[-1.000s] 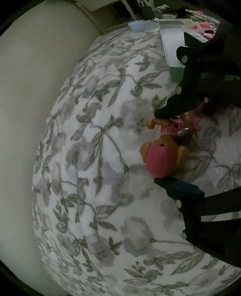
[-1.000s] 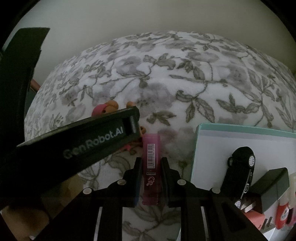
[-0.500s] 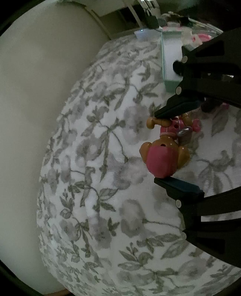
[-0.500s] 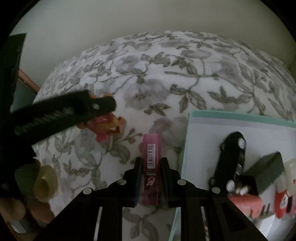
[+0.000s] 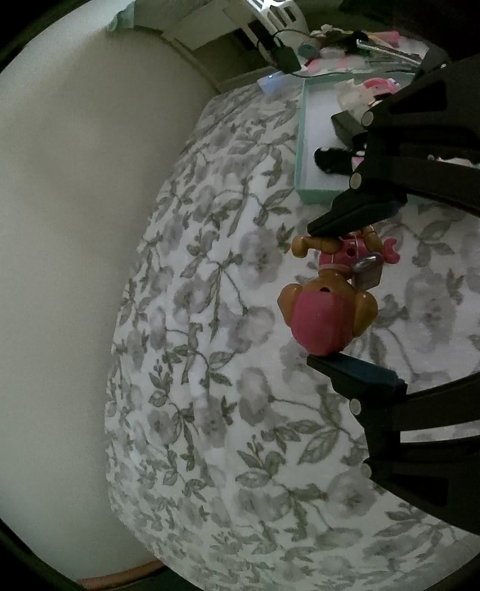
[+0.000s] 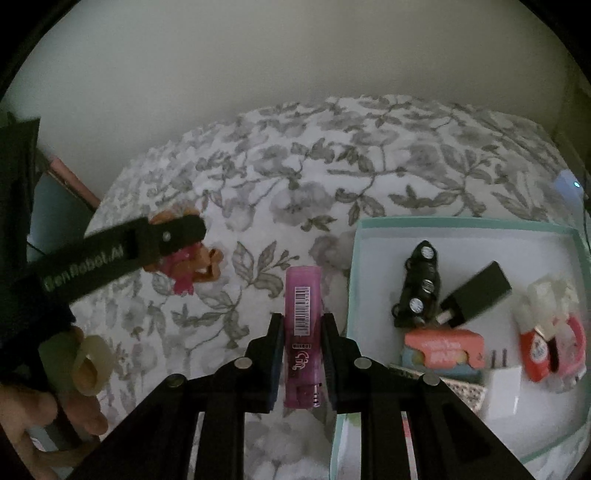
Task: Organize rigid objects
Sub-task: 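Lift the doll and lipstick and carry both over the tray, then release the doll into the tray with left tool while right tool releases the lipstick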
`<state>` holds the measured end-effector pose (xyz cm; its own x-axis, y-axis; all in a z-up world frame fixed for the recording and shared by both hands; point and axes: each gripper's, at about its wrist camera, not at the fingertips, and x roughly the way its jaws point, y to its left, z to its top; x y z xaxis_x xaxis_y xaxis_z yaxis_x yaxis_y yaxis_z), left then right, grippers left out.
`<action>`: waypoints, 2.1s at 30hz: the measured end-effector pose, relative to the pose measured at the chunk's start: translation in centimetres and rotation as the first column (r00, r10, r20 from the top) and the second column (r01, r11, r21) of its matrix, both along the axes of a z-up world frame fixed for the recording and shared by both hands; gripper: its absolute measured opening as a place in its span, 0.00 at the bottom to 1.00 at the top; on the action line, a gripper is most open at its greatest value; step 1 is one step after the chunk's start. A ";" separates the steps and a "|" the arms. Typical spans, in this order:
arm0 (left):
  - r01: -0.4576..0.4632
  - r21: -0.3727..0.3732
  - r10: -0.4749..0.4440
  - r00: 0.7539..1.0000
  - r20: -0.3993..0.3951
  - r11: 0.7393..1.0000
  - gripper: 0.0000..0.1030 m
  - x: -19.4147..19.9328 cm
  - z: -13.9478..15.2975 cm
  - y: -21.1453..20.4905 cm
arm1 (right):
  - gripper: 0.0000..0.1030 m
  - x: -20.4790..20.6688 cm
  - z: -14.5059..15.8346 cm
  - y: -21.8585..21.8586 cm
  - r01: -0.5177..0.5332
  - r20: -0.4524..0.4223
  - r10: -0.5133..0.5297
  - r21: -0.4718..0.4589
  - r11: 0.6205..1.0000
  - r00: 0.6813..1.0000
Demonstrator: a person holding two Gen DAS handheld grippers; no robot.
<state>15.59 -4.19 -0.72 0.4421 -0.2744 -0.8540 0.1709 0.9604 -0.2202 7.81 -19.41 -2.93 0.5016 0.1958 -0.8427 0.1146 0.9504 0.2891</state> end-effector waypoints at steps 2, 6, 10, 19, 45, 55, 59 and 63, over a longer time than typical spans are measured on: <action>0.003 -0.007 -0.003 1.000 0.010 1.000 0.62 -0.8 0.5 0.0 | 0.20 -1.0 0.7 -0.3 0.013 0.013 -0.013 0.003 1.000 1.000; 0.017 0.007 -0.017 0.999 0.030 1.000 0.62 -2.3 0.9 -0.4 | 0.20 -2.6 1.3 -0.9 0.036 0.019 -0.036 0.012 0.999 0.999; 0.031 0.032 -0.032 0.999 0.034 0.999 0.62 -3.7 0.8 -0.8 | 0.20 -4.0 1.6 -1.7 0.063 0.024 -0.063 0.015 0.998 0.998; 0.069 0.041 -0.071 0.996 0.051 0.997 0.62 -7.0 1.1 -1.9 | 0.20 -6.8 1.9 -3.9 0.129 0.026 -0.130 0.036 0.991 0.991; 0.364 0.102 -0.357 0.930 -0.083 0.926 0.62 -11.6 -2.4 -12.6 | 0.20 -9.1 -2.6 -13.6 0.418 -0.152 -0.412 0.007 0.909 0.899; 0.405 0.138 -0.395 0.914 -0.097 0.904 0.62 -12.5 -3.1 -13.9 | 0.21 -9.0 -4.1 -13.9 0.420 -0.207 -0.414 -0.016 0.907 0.886; 0.399 0.140 -0.387 0.916 -0.104 0.906 0.62 -12.4 -3.3 -13.8 | 0.21 -8.9 -4.3 -13.9 0.415 -0.214 -0.409 -0.017 0.909 0.887; 0.392 0.141 -0.379 0.919 -0.109 0.909 0.62 -12.3 -3.4 -13.8 | 0.21 -8.8 -4.4 -13.8 0.411 -0.218 -0.405 -0.017 0.911 0.888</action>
